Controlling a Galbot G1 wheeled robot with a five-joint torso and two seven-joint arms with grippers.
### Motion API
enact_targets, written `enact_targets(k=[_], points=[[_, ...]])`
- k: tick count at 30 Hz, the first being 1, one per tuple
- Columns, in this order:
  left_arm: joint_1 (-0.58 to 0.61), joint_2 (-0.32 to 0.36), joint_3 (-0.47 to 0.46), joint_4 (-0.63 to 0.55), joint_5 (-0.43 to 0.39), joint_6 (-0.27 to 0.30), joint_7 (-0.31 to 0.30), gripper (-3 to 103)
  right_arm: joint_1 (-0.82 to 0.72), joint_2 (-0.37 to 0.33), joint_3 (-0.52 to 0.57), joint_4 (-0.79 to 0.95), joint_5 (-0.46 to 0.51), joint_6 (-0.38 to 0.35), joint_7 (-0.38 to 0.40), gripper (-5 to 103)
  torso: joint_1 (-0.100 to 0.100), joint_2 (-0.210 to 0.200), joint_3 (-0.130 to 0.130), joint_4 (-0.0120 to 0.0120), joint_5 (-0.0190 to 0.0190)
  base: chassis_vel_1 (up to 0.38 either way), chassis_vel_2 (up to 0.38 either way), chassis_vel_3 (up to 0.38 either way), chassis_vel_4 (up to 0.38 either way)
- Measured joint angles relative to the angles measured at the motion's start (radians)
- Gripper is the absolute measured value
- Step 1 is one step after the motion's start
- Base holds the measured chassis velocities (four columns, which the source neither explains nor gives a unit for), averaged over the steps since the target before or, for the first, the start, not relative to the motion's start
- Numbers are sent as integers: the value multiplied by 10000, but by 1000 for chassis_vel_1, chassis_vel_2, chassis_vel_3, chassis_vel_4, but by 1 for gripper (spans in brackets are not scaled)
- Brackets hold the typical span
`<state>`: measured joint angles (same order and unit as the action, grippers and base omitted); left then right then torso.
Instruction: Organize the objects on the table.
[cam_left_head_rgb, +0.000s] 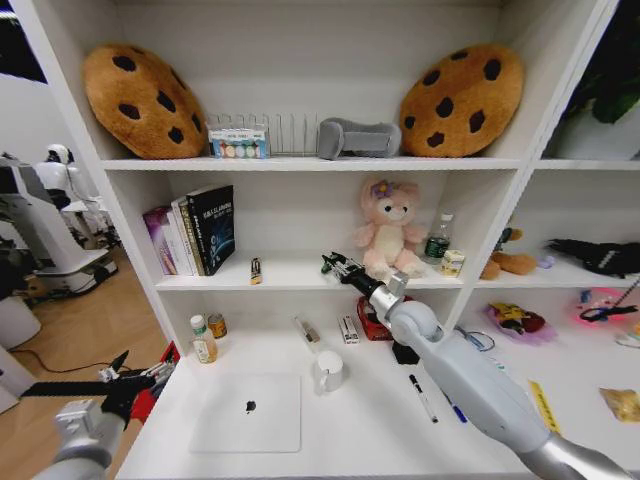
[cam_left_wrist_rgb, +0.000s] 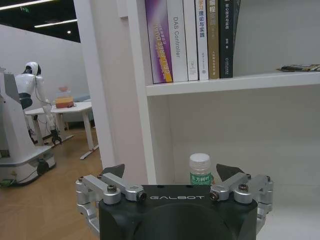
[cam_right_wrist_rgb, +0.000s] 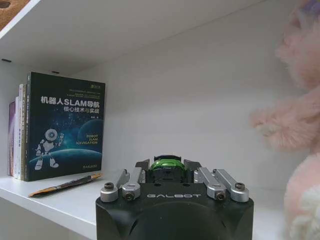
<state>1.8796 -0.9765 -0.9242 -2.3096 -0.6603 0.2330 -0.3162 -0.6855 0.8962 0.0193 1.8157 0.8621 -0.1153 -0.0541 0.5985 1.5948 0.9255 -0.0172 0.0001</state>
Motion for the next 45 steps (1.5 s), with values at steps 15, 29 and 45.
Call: enact_targets(k=[15,29,45], points=[[90,-194,-88,-131,-10,-3,-29,100,-237,104,-79,-103,-170,-202,286,37,0,0,0,-3,-2,0,0,0,0],[198,-354,-174,-267,20,-6,-60,100,147,371,-565,-406,-215,-476,667,37,-4,5,-5,-8,-6,0,0,0,0],[179,-337,-176,-220,29,-10,-76,100,209,338,-676,-437,-195,-609,629,51,1,1,-1,0,-2,0,0,0,0]])
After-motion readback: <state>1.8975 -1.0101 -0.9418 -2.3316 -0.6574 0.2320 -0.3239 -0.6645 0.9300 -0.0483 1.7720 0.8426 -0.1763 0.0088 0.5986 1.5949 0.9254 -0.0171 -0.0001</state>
